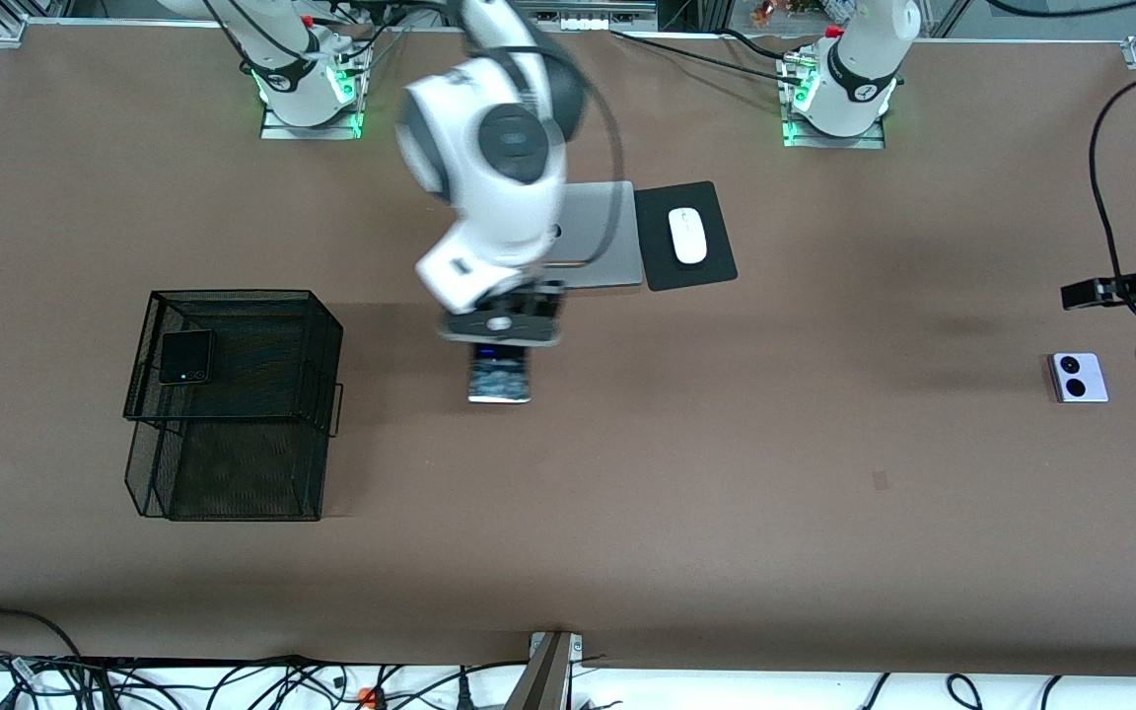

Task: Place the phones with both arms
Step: 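Carry the slab phone into the basket while the left gripper reaches the white phone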

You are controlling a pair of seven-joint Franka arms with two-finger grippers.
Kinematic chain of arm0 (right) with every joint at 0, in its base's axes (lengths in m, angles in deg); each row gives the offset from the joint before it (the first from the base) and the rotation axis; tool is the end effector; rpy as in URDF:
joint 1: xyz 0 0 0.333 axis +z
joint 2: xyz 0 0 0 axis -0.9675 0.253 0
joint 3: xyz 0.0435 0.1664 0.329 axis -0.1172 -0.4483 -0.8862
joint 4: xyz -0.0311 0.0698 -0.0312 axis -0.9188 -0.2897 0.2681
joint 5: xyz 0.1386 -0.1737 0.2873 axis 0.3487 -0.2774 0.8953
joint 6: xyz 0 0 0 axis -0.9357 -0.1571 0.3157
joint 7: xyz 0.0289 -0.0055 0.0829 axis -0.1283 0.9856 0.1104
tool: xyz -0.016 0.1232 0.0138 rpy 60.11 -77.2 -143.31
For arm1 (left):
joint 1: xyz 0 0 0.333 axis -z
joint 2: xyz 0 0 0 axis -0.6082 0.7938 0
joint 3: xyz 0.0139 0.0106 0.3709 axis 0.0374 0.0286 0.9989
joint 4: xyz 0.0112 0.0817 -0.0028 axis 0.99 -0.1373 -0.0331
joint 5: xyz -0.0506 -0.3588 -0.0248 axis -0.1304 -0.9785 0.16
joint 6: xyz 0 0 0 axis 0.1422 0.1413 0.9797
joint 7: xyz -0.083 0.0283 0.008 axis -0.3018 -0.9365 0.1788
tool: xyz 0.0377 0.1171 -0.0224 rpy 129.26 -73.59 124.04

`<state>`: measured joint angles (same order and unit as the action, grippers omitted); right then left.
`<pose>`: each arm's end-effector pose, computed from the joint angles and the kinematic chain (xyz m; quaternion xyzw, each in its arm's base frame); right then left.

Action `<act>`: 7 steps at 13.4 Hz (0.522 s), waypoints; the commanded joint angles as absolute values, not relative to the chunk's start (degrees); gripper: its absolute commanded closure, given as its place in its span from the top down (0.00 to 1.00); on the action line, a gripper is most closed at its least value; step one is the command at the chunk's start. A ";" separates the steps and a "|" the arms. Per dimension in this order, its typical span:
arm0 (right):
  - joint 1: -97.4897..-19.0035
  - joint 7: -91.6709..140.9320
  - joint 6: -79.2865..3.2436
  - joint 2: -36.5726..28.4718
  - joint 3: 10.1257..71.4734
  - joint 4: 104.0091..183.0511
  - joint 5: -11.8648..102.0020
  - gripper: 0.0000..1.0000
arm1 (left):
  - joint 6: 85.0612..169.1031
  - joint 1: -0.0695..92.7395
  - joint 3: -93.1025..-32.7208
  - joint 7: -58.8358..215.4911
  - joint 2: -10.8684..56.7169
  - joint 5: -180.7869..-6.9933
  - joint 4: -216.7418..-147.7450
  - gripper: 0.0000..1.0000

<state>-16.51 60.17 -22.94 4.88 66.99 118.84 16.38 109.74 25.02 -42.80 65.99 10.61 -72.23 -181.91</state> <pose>0.5624 0.4142 0.4857 0.9972 -0.0093 0.0222 0.0708 0.5593 0.1657 0.4772 -0.9867 -0.0422 0.1296 0.0884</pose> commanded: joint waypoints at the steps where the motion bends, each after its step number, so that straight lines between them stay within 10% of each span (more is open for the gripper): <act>1: -15.58 51.40 -28.29 -11.39 71.01 139.82 15.43 0.00 | 112.74 20.61 -43.53 64.32 15.57 -70.84 -181.15 1.00; 7: -15.49 30.13 -37.52 -20.31 84.73 157.70 15.34 0.00 | 129.84 10.86 -43.71 55.79 25.51 -71.45 -181.93 1.00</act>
<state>-17.10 33.92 -33.70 -16.85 82.53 152.12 16.19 124.90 14.82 -42.82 58.18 23.96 -72.11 -182.16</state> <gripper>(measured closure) 0.211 0.000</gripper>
